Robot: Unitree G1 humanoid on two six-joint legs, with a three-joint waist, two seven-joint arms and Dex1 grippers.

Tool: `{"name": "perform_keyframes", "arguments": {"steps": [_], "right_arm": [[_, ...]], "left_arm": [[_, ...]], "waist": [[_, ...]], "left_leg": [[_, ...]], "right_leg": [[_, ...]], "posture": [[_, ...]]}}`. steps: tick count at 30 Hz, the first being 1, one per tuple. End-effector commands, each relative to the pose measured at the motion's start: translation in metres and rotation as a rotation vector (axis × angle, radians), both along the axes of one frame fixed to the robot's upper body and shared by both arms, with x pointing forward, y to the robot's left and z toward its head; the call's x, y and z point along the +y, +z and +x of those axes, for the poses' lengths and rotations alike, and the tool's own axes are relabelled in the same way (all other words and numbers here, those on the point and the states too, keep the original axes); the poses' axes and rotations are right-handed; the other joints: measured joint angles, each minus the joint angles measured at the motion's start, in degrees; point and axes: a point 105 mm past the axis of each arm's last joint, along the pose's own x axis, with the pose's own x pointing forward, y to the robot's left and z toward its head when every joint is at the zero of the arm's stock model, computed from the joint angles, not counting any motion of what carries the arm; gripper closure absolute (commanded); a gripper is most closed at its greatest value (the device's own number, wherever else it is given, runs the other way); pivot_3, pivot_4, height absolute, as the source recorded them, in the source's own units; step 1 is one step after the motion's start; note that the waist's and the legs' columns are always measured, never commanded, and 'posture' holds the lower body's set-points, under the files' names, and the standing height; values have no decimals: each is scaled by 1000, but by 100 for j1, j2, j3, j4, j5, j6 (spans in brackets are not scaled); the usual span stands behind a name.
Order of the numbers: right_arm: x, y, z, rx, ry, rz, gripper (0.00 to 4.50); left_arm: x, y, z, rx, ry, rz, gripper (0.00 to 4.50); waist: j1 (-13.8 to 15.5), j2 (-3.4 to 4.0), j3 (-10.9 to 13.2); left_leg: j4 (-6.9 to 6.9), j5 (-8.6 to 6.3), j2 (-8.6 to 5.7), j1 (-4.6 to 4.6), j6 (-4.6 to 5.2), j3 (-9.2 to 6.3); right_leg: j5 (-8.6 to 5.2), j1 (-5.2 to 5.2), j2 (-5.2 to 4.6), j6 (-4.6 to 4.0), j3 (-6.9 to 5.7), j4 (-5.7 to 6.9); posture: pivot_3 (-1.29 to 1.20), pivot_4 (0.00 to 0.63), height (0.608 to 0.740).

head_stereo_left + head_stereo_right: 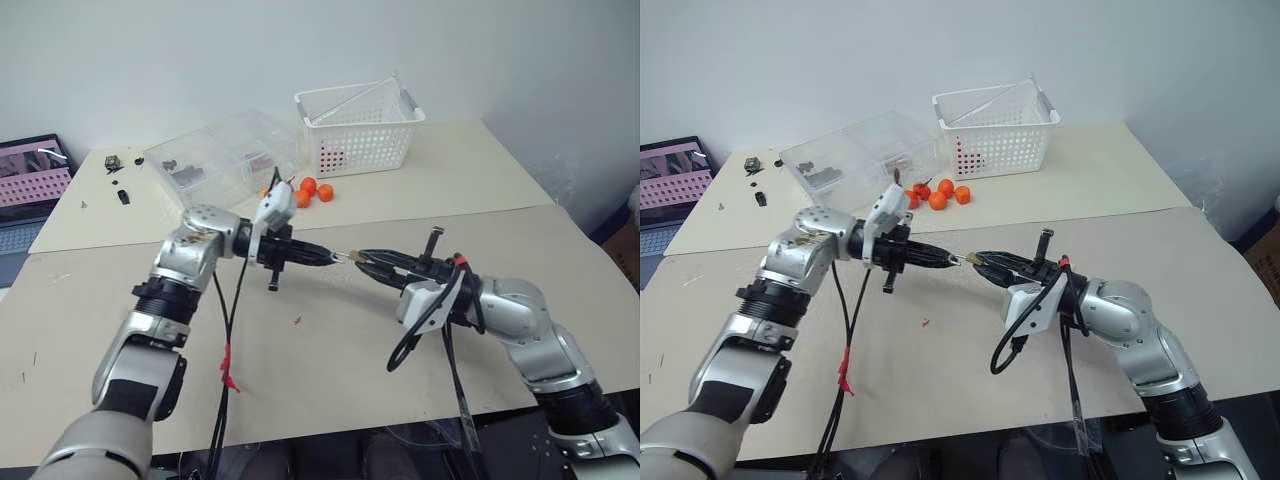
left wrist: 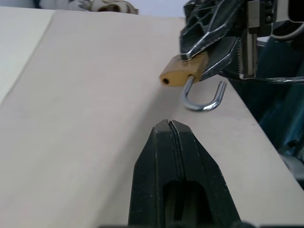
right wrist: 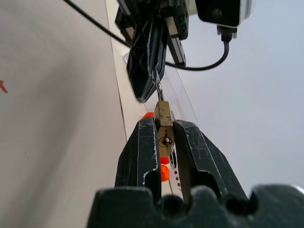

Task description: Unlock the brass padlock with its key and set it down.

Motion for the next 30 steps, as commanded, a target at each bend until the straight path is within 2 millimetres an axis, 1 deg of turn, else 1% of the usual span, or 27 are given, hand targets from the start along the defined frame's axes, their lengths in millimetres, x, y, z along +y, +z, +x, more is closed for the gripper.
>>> {"name": "perform_keyframes", "arguments": {"steps": [1,2,3,4,8,9,10,12,15,19,21,23,24,25,28,30], "right_arm": [[5,13,-8,-81,56,-12,4421],[6,11,-8,-83,63,-20,4421],[9,8,-8,-83,75,-29,4421],[10,6,-9,-83,84,-34,4421],[16,-2,-8,-91,119,-56,4421],[17,-4,-8,-90,126,-59,4421],[17,-5,-7,-90,130,-60,4421],[17,-7,-6,-87,137,-66,4421],[20,-10,-1,-91,148,-77,4421],[22,-9,2,-85,163,-77,4421],[22,-8,8,-16,146,-35,4421],[22,-13,16,201,123,22,4421],[23,-16,16,274,133,14,4421],[24,-17,15,299,148,-4,4421],[29,-9,15,200,175,-59,4421],[32,-11,14,114,198,-123,4421]], "left_arm": [[19,7,3,-28,52,4,3987],[22,7,1,-20,53,8,3907],[26,8,-2,-15,53,12,3422],[28,8,-3,-11,52,14,3108],[35,14,-15,-5,47,20,1600],[37,15,-17,-3,48,22,1135],[38,15,-19,-2,49,23,842],[40,16,-22,-7,61,30,35],[49,18,-21,-104,130,72,35],[59,19,-28,-140,153,116,35],[63,22,-29,-146,176,109,35],[71,24,-31,-156,213,108,35],[75,24,-31,-160,230,110,35],[77,24,-31,-162,243,111,35],[79,24,-31,-164,271,99,35],[77,24,-32,-170,271,93,35]], "waist": [[4,0,0],[6,0,0],[7,0,0],[6,0,0],[4,-1,0],[3,0,0],[3,0,1],[4,0,1],[-12,0,1],[-7,0,1],[-2,0,1],[-1,0,1],[-7,1,2],[-6,1,2],[2,3,3],[5,3,3]], "left_leg": [[-1,0,0,0,0,0],[-2,0,0,0,0,0],[-1,0,0,0,0,0],[-1,0,-1,0,0,0],[-1,0,0,-1,0,0],[-2,0,1,-1,-1,0],[-3,0,1,0,-1,0],[-4,0,2,0,-1,0],[-4,0,3,2,-1,0],[-12,0,8,8,-2,1],[-15,0,9,8,-2,1],[-14,0,9,7,-2,1],[-14,0,12,7,-2,1],[-13,0,17,7,-2,2],[-14,-1,17,8,-1,2],[-14,-1,15,7,-2,2]], "right_leg": [[0,0,0,0,1,0],[0,0,0,0,0,0],[0,0,0,0,0,-1],[0,0,-1,0,0,-1],[0,-1,-1,0,1,0],[0,-1,-1,0,1,0],[0,-2,-1,0,1,-1],[0,-2,-1,0,1,-1],[1,-2,-1,-1,3,0],[3,-3,3,-5,7,0],[3,-4,2,-5,7,-1],[3,-3,0,-6,7,-2],[3,-2,-1,-6,8,-3],[5,0,-2,-9,13,-4],[5,-2,-3,-10,12,-5],[5,-6,-2,-9,10,-4]], "posture": [[0,150,740],[0,150,740],[0,150,740],[0,150,740],[0,150,740],[0,150,740],[0,150,740],[0,150,740],[0,150,740],[0,150,740],[0,150,740],[0,150,740],[0,150,740],[0,150,740],[0,150,740],[0,150,740]]}}
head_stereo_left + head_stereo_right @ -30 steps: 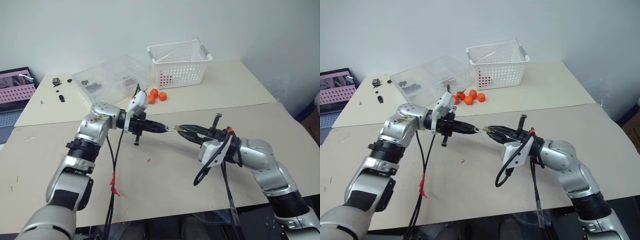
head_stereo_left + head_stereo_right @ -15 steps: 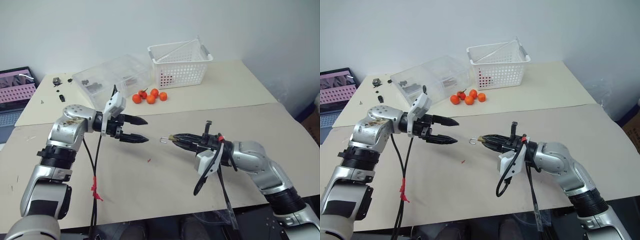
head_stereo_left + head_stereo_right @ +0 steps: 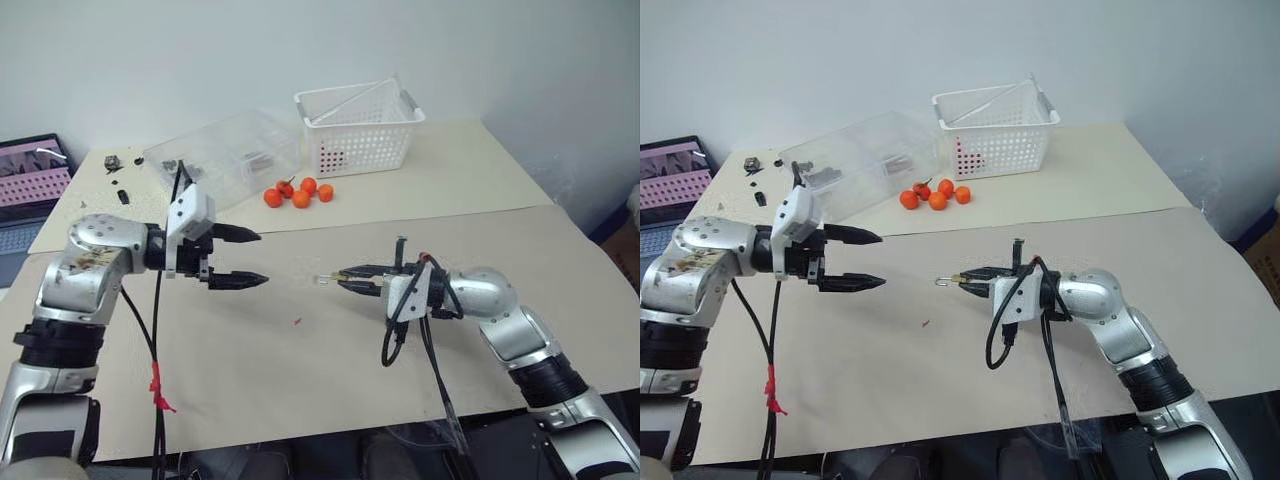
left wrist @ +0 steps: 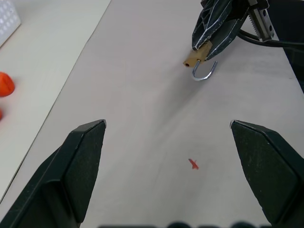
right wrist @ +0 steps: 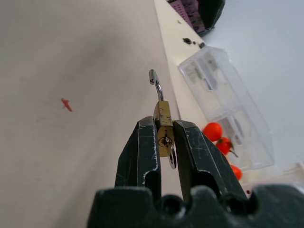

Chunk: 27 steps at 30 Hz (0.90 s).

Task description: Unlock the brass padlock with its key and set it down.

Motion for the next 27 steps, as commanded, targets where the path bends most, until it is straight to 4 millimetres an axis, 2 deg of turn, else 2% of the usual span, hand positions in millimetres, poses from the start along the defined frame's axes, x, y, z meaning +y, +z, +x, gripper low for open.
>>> {"name": "perform_keyframes", "arguments": {"steps": [1,5,8,15,18,23,27], "right_arm": [[8,10,-5,-202,83,-66,4421],[15,-5,2,-331,122,-140,4421],[25,-19,15,-450,151,-200,4421],[29,-34,33,-594,159,-225,4421],[28,-42,36,-587,162,-217,4421],[30,-57,30,-508,199,-206,4421],[33,-60,28,-499,218,-202,4421]], "left_arm": [[-4,15,-3,-66,-5,-17,35],[-10,17,-4,-63,-19,-34,35],[-17,14,-9,-35,-56,-35,35],[-21,14,-20,-24,-109,-7,35],[-18,13,-22,-31,-110,17,35],[-10,0,-26,-38,-122,118,35],[-6,-8,-29,-41,-133,169,35]], "waist": [[5,0,0],[16,0,0],[-24,-1,1],[-26,-3,1],[-28,-4,1],[-47,-8,3],[-81,-8,4]], "left_leg": [[0,0,0,0,0,0],[-6,0,-7,3,-3,0],[-11,11,-11,5,-22,5],[-74,43,-9,13,-81,11],[-77,48,-12,13,-89,13],[-81,49,-11,22,-91,16],[-84,49,-10,27,-91,17]], "right_leg": [[0,0,1,0,-1,0],[0,-1,2,0,-3,-1],[1,-5,1,-2,3,3],[6,-20,1,-11,8,-1],[6,-19,-2,-11,11,-4],[6,-11,-1,-12,13,-6],[6,-8,0,-13,16,-6]], "posture": [[0,150,740],[0,150,740],[0,150,740],[0,150,740],[0,150,740],[0,150,740],[0,150,740]]}}
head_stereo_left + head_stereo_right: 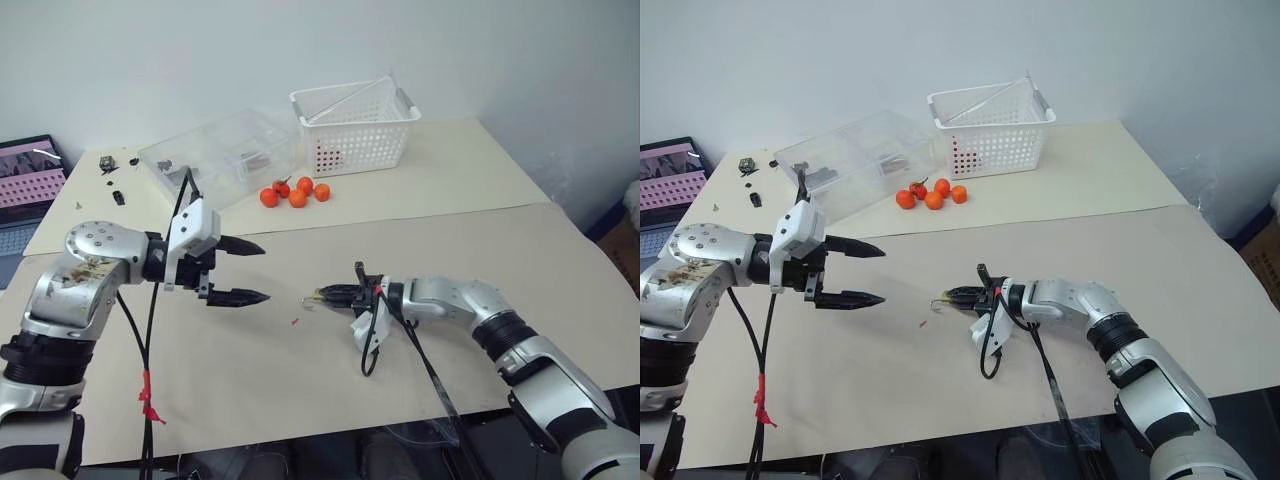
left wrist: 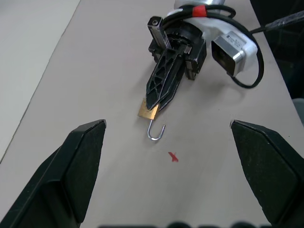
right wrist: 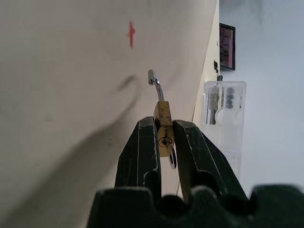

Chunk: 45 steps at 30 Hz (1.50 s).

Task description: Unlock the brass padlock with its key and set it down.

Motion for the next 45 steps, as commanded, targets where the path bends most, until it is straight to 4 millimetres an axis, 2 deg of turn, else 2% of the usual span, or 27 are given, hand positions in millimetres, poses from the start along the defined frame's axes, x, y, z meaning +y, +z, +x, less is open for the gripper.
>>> {"name": "perform_keyframes", "arguments": {"steps": [1,6,7,8,13,14,17,21,23,24,26,28,31,34,38,45], "right_arm": [[10,18,0,-33,42,56,4421],[8,16,-1,-4,50,56,4421],[7,16,-1,-3,51,50,3402],[6,16,-1,-2,53,43,3176],[-8,20,1,-9,47,5,1391],[-18,21,2,-9,35,-12,969],[-44,21,3,-5,3,-55,78],[-68,21,3,15,-44,-89,78],[-76,20,1,105,-87,-60,78],[-77,20,-2,186,-112,-35,78],[-71,37,1,413,-217,115,78],[-65,57,-3,738,-278,250,78],[-61,78,-27,1080,-257,246,78],[-58,96,-46,1266,-238,228,78],[-57,105,-61,1310,-256,171,78],[-67,105,-55,1287,-371,201,78]], "left_arm": [[-1,3,-3,-45,-28,30,35],[2,-1,-2,-49,-21,43,35],[2,-1,-1,-49,-21,42,0],[2,-2,-1,-49,-21,41,0],[-1,-4,0,-50,-27,32,0],[-2,-5,1,-49,-29,28,0],[-3,-7,1,-47,-33,20,0],[-7,-6,3,-46,-41,-1,0],[-10,-4,4,-45,-45,-21,0],[-11,-3,4,-43,-45,-33,0],[-12,-1,4,-41,-42,-56,0],[-14,3,4,-5,-34,-92,0],[-19,13,5,-1,-31,-153,0],[-22,24,9,-37,-17,-193,0],[-28,38,12,-99,17,-235,0],[-26,40,-1,-95,49,-249,0]], "waist": [[-9,-2,1],[-38,-5,2],[-40,-4,2],[-46,-5,2],[-68,-4,2],[-67,-4,2],[-46,-4,2],[-51,-5,3],[-65,-8,4],[-72,-9,5],[-77,-15,7],[-107,-12,8],[-77,3,10],[38,3,9],[155,3,9],[215,2,9]], "left_leg": [[1,0,0,0,0,0],[1,0,1,3,1,-1],[1,0,1,2,0,-1],[1,0,0,3,1,-1],[2,0,0,3,1,-1],[2,0,0,3,1,-1],[2,-1,0,3,1,-1],[2,-2,-2,4,3,2],[1,-2,1,8,4,5],[1,-4,3,9,7,11],[5,-13,13,12,22,20],[17,-25,46,2,43,16],[45,-36,63,-16,62,18],[47,-37,64,-17,64,8],[45,-38,74,-21,63,-1],[45,-38,68,-32,61,8]], "right_leg": [[0,0,0,0,0,0],[0,3,0,0,-1,1],[0,3,1,0,-1,1],[0,3,0,0,-1,1],[0,3,0,0,-1,1],[0,3,0,0,-1,1],[0,4,-1,0,-2,0],[0,7,-2,0,0,-2],[0,8,0,0,0,-1],[0,13,1,0,1,-2],[0,23,3,-1,0,-4],[0,31,8,-1,5,-5],[4,26,8,-5,14,0],[4,21,17,-5,-5,-3],[4,12,30,-5,-20,-4],[4,2,20,-5,-14,-8]], "posture": [[0,150,740],[0,150,740],[0,150,740],[0,150,740],[0,150,740],[0,150,740],[0,150,740],[0,150,740],[0,150,740],[0,150,740],[0,150,740],[0,150,740],[0,150,740],[0,150,740],[0,150,740],[0,150,740]]}}
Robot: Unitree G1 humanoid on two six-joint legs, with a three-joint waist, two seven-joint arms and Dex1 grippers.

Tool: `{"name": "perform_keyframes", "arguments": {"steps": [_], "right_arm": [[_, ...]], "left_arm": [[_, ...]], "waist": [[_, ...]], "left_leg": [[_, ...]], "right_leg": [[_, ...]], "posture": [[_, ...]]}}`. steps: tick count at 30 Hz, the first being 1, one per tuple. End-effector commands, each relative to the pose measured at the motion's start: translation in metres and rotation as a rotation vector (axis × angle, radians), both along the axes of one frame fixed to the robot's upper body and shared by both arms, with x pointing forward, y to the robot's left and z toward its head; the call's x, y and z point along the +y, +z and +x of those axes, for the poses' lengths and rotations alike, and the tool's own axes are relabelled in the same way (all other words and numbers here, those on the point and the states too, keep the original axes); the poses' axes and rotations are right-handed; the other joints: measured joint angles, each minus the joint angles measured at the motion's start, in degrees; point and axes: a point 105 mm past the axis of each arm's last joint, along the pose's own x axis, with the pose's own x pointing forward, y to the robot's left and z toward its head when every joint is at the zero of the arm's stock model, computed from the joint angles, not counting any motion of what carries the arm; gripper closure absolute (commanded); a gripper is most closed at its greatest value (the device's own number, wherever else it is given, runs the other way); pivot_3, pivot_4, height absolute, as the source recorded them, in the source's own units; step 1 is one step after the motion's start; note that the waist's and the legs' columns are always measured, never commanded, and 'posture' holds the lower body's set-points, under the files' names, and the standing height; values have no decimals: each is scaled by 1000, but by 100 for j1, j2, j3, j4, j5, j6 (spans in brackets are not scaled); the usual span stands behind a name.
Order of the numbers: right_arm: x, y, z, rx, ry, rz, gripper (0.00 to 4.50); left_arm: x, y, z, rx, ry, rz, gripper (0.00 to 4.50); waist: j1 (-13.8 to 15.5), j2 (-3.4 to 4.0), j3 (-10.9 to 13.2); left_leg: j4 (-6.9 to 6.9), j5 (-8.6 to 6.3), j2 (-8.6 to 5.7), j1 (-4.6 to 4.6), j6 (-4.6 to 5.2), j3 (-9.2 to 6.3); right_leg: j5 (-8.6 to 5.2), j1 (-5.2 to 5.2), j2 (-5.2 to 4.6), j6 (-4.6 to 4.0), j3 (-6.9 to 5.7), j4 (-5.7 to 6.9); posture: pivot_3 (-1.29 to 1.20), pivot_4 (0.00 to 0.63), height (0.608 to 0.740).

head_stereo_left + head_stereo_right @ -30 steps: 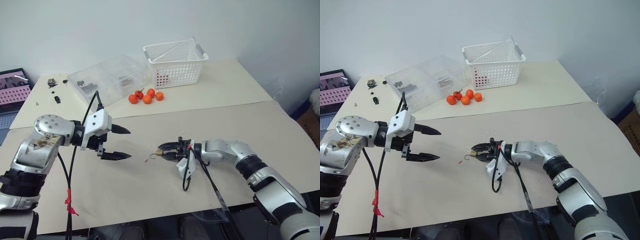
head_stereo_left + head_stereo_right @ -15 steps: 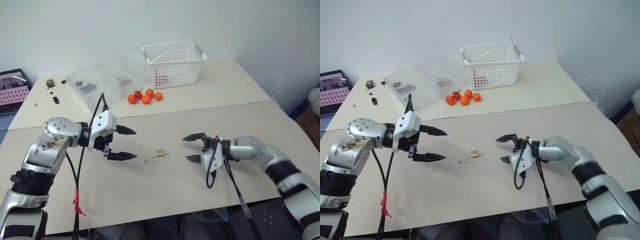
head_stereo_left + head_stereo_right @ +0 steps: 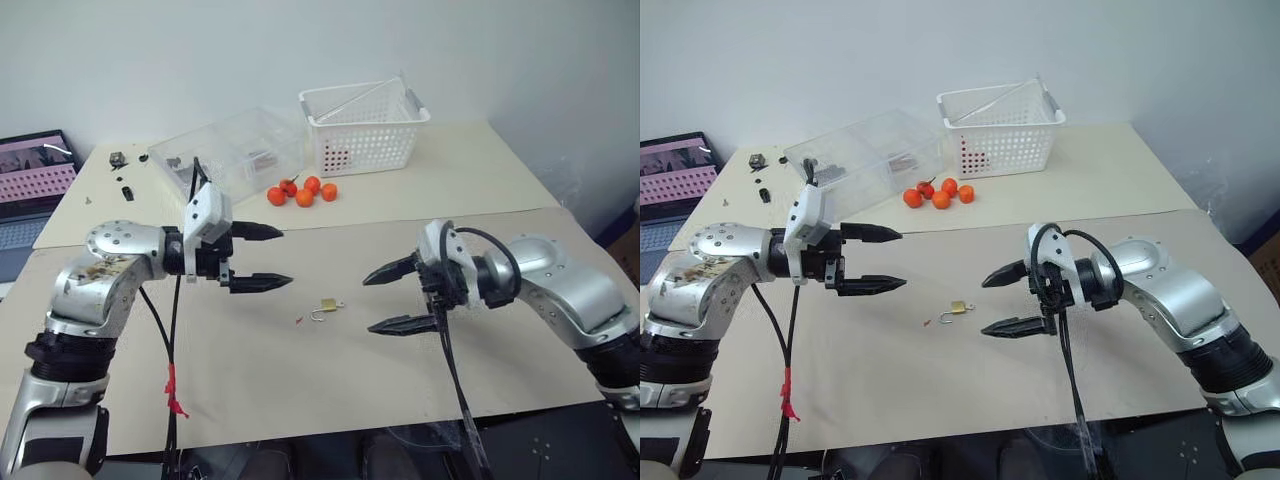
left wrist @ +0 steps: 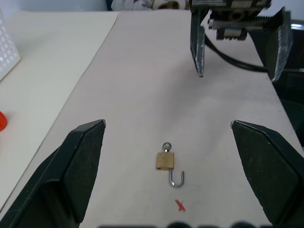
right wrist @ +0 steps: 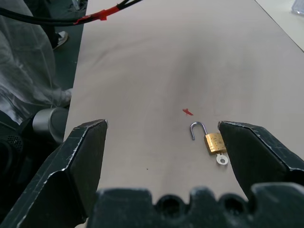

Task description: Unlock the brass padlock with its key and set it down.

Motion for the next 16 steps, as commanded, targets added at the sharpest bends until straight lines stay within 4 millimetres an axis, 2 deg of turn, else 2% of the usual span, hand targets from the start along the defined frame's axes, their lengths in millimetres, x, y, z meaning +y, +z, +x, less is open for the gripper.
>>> {"name": "perform_keyframes", "arguments": {"steps": [1,8,16], "right_arm": [[-8,9,3,-60,-45,-10,78],[-13,14,20,-107,-161,39,78],[-13,11,26,-126,-204,44,78]], "left_arm": [[6,9,-7,-39,31,-14,0],[4,6,-2,-6,98,-71,0],[-1,4,1,-38,91,-40,0]], "waist": [[10,0,0],[30,-1,1],[27,-1,0]], "left_leg": [[0,0,-1,0,0,0],[0,0,-2,1,-2,0],[-2,0,-6,-1,-4,2]], "right_leg": [[0,0,-1,0,0,-1],[0,2,-2,0,-3,-1],[0,1,-7,-1,0,-5]], "posture": [[0,150,740],[0,150,740],[0,150,740]]}}
